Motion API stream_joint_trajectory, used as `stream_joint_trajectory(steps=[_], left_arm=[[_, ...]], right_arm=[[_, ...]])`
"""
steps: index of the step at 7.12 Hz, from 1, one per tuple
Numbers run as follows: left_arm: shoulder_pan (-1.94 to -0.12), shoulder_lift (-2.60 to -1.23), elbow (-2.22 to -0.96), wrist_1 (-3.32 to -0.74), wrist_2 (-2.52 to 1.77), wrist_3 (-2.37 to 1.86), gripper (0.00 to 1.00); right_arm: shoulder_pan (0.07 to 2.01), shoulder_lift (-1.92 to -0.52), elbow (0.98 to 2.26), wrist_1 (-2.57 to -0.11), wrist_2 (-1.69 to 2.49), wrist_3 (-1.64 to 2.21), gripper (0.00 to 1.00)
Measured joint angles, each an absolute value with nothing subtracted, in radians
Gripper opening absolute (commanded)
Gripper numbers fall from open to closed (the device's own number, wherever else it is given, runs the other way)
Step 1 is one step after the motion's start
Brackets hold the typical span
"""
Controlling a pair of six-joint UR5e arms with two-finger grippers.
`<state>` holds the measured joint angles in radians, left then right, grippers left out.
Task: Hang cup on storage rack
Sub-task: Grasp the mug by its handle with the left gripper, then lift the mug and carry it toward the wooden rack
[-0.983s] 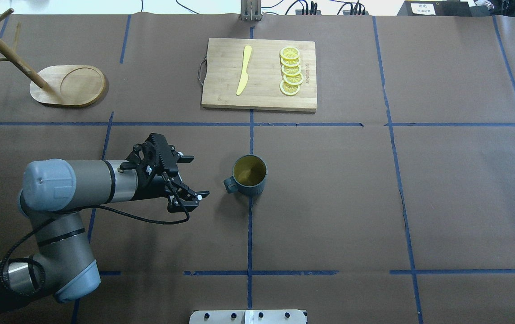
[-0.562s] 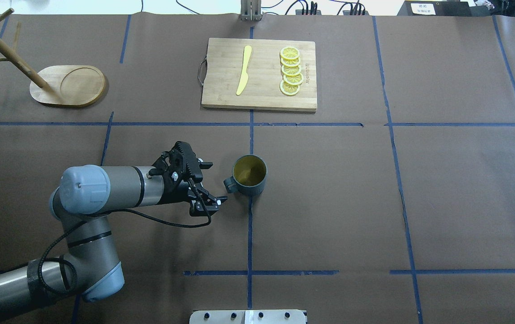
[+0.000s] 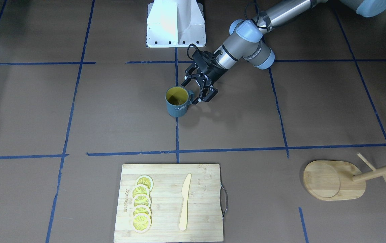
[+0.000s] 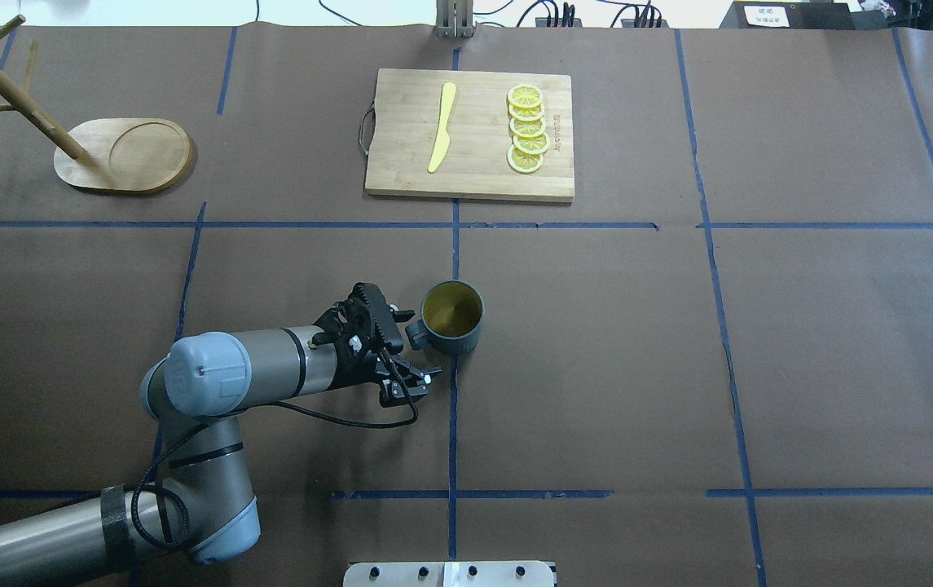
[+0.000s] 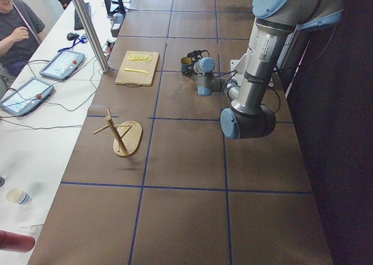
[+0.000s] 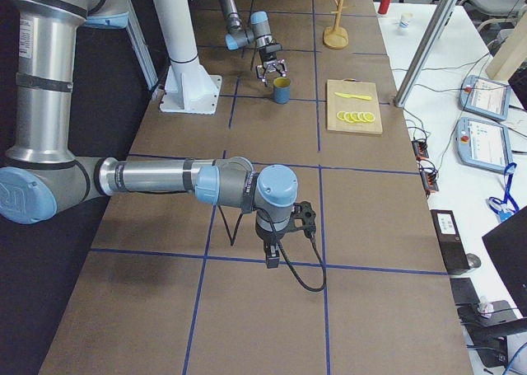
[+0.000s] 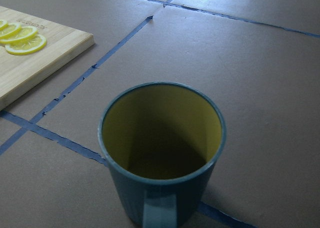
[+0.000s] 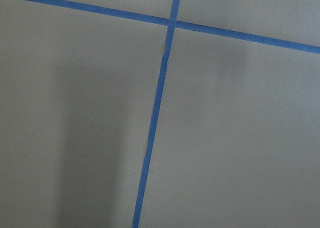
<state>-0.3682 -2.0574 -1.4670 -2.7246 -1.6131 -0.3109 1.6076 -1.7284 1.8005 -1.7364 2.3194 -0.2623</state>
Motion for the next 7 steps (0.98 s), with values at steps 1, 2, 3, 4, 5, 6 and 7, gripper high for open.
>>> stream_joint_trajectory(steps=[1,2,3,4,5,6,7], left_arm=[[-0.367,-2.065,-1.458,-2.724,-1.609,-0.311,0.51],[-0.367,-2.067,-1.454,-2.723,-1.607,-0.311,0.30],[-0.367,-2.067,-1.453,-2.722,-1.606,-0.312,0.08],[-0.367,-2.067,-1.453,-2.721,-1.605,-0.315,0.01],[-0.367,-2.066,-1.453,-2.721,-1.605,-0.334,0.00],[-0.369,-2.066,-1.456,-2.725,-1.606,-0.374,0.00],[-0.371,-2.066,-1.461,-2.737,-1.606,-0.452,0.00]], right_arm=[[1.608,-1.728,1.800,-1.736,2.319,-0.262,1.00],[1.608,-1.728,1.800,-1.736,2.319,-0.263,1.00],[1.608,-1.728,1.799,-1.736,2.319,-0.264,1.00],[1.608,-1.728,1.799,-1.736,2.319,-0.265,1.00],[1.608,-1.728,1.799,-1.735,2.319,-0.266,1.00],[1.608,-1.728,1.800,-1.735,2.319,-0.267,1.00],[1.608,-1.727,1.800,-1.734,2.319,-0.267,1.00]])
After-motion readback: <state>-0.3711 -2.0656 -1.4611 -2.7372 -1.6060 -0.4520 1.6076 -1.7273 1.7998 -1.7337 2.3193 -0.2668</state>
